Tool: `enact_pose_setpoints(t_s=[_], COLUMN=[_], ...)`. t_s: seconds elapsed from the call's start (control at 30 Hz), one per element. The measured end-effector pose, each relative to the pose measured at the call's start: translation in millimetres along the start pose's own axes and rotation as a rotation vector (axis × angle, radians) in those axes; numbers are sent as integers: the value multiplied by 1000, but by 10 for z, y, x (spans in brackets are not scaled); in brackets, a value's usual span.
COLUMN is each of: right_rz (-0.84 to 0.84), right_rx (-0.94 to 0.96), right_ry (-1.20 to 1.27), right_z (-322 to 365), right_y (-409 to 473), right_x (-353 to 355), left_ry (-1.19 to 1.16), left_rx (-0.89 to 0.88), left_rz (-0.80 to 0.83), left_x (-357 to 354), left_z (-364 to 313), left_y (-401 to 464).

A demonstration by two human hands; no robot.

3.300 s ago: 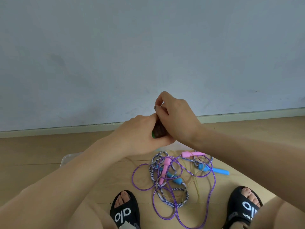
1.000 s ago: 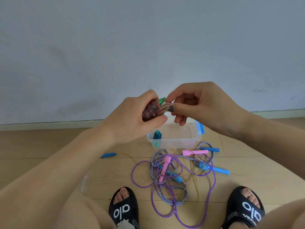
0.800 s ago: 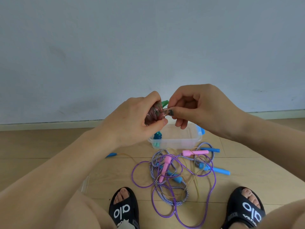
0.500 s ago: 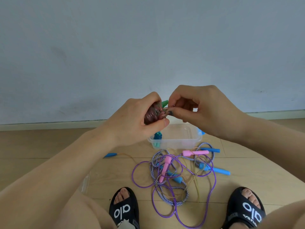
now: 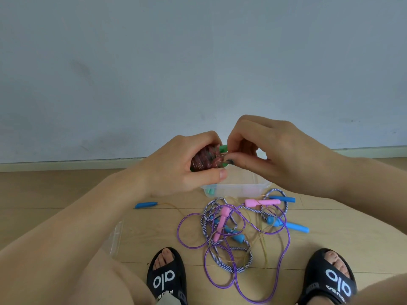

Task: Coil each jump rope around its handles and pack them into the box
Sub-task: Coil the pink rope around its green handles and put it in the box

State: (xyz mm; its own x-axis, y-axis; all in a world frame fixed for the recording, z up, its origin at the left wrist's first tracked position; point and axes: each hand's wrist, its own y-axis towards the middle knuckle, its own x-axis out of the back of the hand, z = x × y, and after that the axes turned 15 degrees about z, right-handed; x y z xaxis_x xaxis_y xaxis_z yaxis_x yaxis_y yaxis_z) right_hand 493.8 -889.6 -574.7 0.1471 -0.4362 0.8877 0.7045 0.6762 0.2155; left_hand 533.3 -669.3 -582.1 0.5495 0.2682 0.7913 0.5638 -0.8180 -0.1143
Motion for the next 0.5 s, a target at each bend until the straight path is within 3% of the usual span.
enact_pose_setpoints(t_s=[0.5], right_rz=[89], right_rx=[-13], right_ry=[-68], right_z=[-23], right_y=[-5], right_x=[24], left_ry=[79], left_rx=[37], left_rz=[4], left_x=[4], left_z=[16], left_y=[52])
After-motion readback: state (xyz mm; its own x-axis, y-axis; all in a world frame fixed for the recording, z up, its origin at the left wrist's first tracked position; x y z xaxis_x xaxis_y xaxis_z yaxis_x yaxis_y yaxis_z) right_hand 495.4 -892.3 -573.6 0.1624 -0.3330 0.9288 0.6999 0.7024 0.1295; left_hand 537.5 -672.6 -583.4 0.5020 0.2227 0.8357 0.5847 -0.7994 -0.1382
